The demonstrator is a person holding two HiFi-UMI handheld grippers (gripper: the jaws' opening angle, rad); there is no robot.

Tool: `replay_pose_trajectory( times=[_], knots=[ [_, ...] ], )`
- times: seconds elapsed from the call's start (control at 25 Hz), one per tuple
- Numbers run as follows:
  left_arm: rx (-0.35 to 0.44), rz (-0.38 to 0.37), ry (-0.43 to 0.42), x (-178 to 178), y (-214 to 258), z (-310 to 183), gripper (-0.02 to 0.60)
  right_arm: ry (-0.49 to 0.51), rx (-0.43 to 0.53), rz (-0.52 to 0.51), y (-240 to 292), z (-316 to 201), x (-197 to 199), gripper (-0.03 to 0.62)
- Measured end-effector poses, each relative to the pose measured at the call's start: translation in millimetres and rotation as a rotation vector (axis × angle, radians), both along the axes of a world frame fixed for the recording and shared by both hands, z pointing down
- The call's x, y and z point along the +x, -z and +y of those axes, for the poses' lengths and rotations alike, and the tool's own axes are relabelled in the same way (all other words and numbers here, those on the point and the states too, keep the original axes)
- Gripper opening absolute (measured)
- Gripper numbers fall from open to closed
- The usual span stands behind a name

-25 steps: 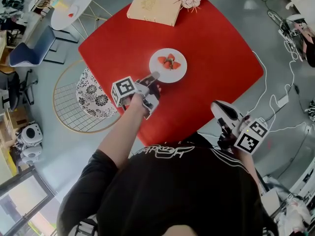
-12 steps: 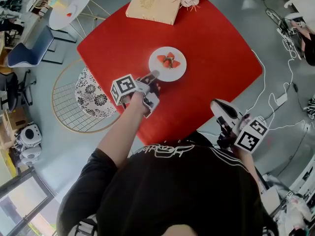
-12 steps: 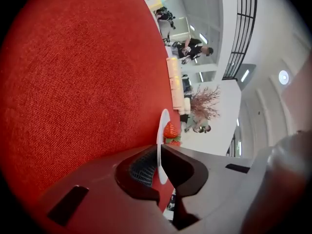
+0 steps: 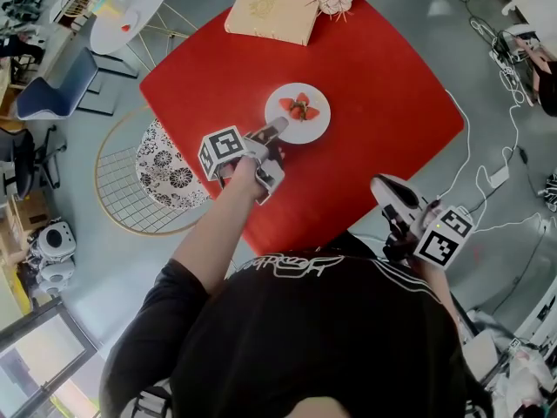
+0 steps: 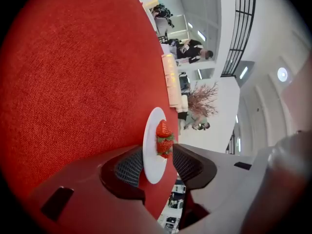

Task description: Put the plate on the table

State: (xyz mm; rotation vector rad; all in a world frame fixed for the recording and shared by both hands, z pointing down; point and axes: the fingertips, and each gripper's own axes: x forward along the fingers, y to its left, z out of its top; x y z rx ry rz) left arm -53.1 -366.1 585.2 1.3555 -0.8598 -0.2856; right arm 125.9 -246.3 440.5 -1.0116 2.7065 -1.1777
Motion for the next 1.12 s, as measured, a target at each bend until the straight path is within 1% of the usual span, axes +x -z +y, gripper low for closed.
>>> replay_pose_trajectory(
  times=[0.24, 0.32, 0.4, 0.52, 0.64, 0.76, 0.84, 0.96, 1.12],
  knots=[
    [0.001, -0.012, -0.028, 2.5, 1.6, 0.7, 0.193, -0.003, 0.001, -0.007, 2.9, 2.9, 0.8, 0.008],
    [0.001, -0.03, -0.042, 3.4, 0.8, 0.3, 0.193, -0.001, -0.002, -0.005, 2.4, 3.6, 1.2, 0.008],
    [0.016, -0.065, -0.074, 5.5, 0.6, 1.1, 0.193, -0.002, -0.005, -0.004, 2.1, 4.4, 1.6, 0.008],
    [0.051, -0.15, -0.148, 9.4, 0.3, 3.4, 0.193, -0.003, -0.023, -0.037, 2.7, 5.3, 0.7, 0.008],
    [0.103, -0.276, -0.236, 13.3, -0.3, 7.5, 0.193, -0.011, -0.044, -0.097, 4.7, 6.9, -0.2, 0.008],
    [0.158, -0.398, -0.314, 15.9, 0.0, 13.8, 0.193, -0.008, -0.048, -0.1, 4.7, 10.7, -1.7, 0.008],
    [0.184, -0.462, -0.355, 16.8, -0.2, 15.6, 0.193, -0.007, -0.056, -0.128, 6.0, 11.5, -2.4, 0.008],
    [0.215, -0.532, -0.414, 18.3, -0.6, 19.0, 0.193, -0.01, -0.073, -0.164, 6.3, 13.9, -3.2, 0.008],
    [0.251, -0.599, -0.493, 20.8, -2.1, 22.0, 0.198, 0.002, -0.073, -0.16, 5.1, 14.5, -5.6, 0.008]
  ],
)
